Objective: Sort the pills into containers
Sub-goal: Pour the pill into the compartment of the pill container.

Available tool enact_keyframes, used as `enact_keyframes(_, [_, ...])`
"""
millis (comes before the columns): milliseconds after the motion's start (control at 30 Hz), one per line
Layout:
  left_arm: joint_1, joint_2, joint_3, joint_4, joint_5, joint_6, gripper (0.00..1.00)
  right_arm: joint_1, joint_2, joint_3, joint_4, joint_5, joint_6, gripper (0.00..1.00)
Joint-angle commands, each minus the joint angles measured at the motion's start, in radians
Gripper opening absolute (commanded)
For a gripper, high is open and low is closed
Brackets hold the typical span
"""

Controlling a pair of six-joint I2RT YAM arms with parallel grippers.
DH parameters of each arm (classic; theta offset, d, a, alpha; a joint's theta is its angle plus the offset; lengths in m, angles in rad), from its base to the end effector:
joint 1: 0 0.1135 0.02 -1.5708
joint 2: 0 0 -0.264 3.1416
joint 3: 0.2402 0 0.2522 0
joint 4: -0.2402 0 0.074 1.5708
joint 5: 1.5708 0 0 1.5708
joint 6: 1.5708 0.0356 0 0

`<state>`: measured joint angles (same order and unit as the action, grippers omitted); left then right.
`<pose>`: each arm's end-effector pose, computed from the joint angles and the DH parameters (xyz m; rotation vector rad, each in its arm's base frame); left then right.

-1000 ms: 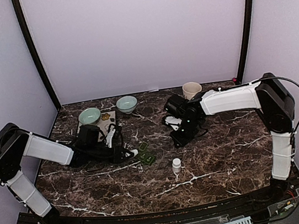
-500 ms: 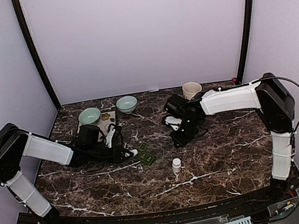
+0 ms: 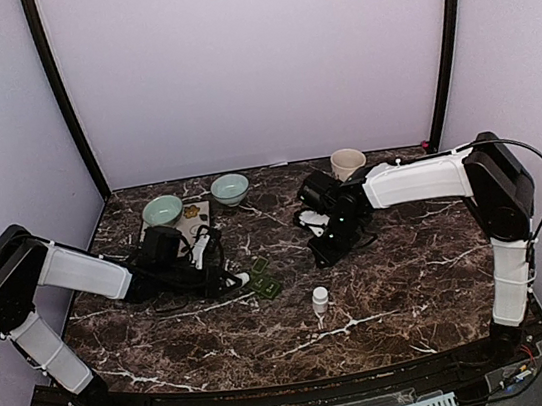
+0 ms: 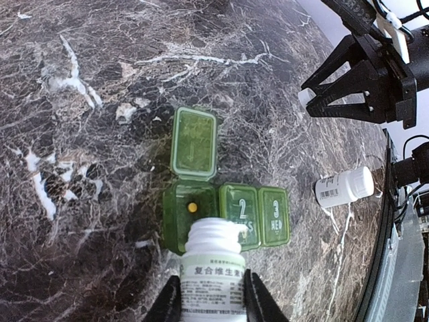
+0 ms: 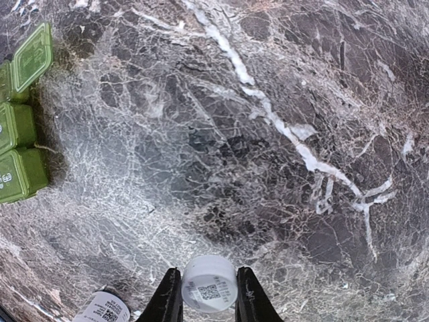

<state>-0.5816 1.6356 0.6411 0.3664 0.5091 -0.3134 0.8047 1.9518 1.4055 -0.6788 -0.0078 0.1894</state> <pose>0.2461 -0.1826 0.1425 0.6071 2.2287 -1.0421 0.2742 0.2854 0.1795 -0.8592 2.6977 0.2454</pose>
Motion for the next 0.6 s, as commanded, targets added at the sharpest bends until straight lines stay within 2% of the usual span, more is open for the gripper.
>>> enact_keyframes(0, [-0.009,-0.037,0.026,-0.017,-0.01,0.02,0.0,0.002,-0.032,-0.011,0.021,-0.012,0.008,0.0])
enact_keyframes(333, [-0.015,-0.044,0.026,-0.027,-0.022,0.025,0.0,0.002,-0.034,-0.012,0.022,-0.012,0.01,0.0])
enact_keyframes(567, [-0.015,-0.053,-0.002,0.023,-0.017,0.006,0.0,0.001,-0.04,-0.015,0.026,-0.008,0.013,0.0])
